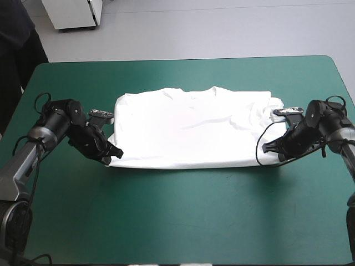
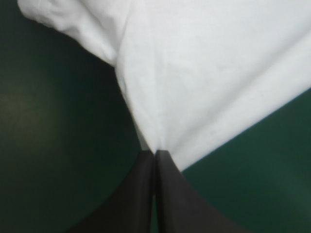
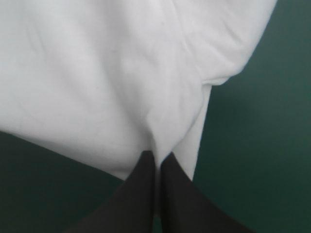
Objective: Fold the cloth
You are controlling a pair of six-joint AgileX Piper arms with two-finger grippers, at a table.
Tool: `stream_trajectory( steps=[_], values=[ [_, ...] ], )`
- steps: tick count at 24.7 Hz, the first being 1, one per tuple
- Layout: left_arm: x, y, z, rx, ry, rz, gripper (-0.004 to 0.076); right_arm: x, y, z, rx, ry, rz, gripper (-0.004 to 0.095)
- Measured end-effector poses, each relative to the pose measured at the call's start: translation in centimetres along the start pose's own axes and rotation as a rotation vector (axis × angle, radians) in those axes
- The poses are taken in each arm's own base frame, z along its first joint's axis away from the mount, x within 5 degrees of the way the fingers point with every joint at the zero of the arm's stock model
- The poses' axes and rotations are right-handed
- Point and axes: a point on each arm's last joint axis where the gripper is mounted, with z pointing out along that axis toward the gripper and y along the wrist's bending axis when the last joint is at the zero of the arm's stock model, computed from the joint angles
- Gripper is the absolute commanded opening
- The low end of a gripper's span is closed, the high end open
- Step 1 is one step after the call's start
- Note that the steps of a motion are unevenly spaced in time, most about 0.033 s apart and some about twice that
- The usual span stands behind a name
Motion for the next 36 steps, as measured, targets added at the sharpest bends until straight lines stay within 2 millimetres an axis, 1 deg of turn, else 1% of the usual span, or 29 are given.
stream_trajectory(
  steps=[4, 7, 10, 13, 16, 17, 19, 21, 22, 23, 24, 25, 26, 27, 28, 29, 31, 34, 36],
  values=[
    [2.3, -0.5, 0.2, -0.005, 0.029, 0.0, -0.0022, 2.4, 0.4, 0.3, 0.002, 0.017, 0.002, -0.0017],
    [3.4, -0.8, 0.3, -0.001, 0.039, 0.0, -0.0022, 3.7, 0.6, 0.6, 0.003, 0.024, 0.005, -0.0017],
    [3.9, -0.9, 0.3, 0.001, 0.041, -0.001, -0.0022, 4.6, 0.7, 0.8, 0.004, 0.025, 0.01, -0.0016],
    [3.9, -1.0, 0.0, -0.005, 0.033, 0.002, -0.0013, 4.9, 0.8, 0.5, 0.008, 0.004, 0.011, 0.0004],
    [4.0, -0.9, 0.0, -0.015, 0.034, 0.006, 0.0036, 5.0, 1.0, -0.1, -0.001, -0.017, 0.016, 0.0072],
    [4.0, -0.9, -0.1, -0.018, 0.034, 0.008, 0.0064, 5.1, 1.1, -0.3, -0.007, -0.023, 0.017, 0.0114],
    [4.3, -1.0, -0.4, -0.026, 0.024, 0.012, 0.0117, 5.3, 1.4, -0.9, -0.017, -0.039, 0.019, 0.0182],
    [4.6, -1.2, -1.2, -0.037, -0.003, 0.019, 0.0173, 5.7, 1.6, -1.7, -0.018, -0.052, 0.013, 0.0277],
    [4.8, -1.3, -1.6, -0.043, -0.018, 0.022, 0.0219, 5.9, 1.7, -2.1, -0.017, -0.063, 0.01, 0.0364],
    [5.3, -1.7, -2.8, -0.054, -0.058, 0.03, 0.0233, 6.4, 2.0, -3.2, -0.012, -0.092, 0.006, 0.0395],
    [5.7, -2.0, -3.5, -0.062, -0.085, 0.035, 0.0243, 6.6, 2.1, -3.7, -0.009, -0.11, 0.004, 0.0421],
    [6.6, -2.6, -5.0, -0.078, -0.144, 0.039, 0.0246, 7.2, 2.4, -5.0, 0.002, -0.159, -0.001, 0.0421],
    [7.1, -2.9, -5.8, -0.086, -0.175, 0.041, 0.0256, 7.4, 2.5, -5.6, 0.009, -0.177, 0.0, 0.0421],
    [8.1, -3.4, -7.2, -0.098, -0.225, 0.04, 0.026, 7.9, 2.7, -7.2, 0.024, -0.234, 0.007, 0.0421],
    [8.6, -3.7, -7.8, -0.104, -0.249, 0.038, 0.0281, 8.1, 2.8, -8.0, 0.03, -0.262, 0.007, 0.0421],
    [9.3, -4.0, -8.6, -0.109, -0.277, 0.033, 0.03, 8.6, 3.1, -9.1, 0.037, -0.302, 0.007, 0.0421],
    [9.5, -4.3, -8.7, -0.115, -0.277, 0.042, 0.0335, 9.3, 3.3, -9.8, 0.044, -0.301, 0.006, 0.0421],
    [9.3, -4.4, -7.8, -0.117, -0.236, 0.059, 0.0391, 9.9, 4.0, -9.7, 0.068, -0.246, -0.039, 0.0421],
    [8.8, -4.1, -6.9, -0.116, -0.197, 0.057, 0.0431, 10.2, 4.3, -9.7, 0.088, -0.212, -0.068, 0.0421]
  ],
)
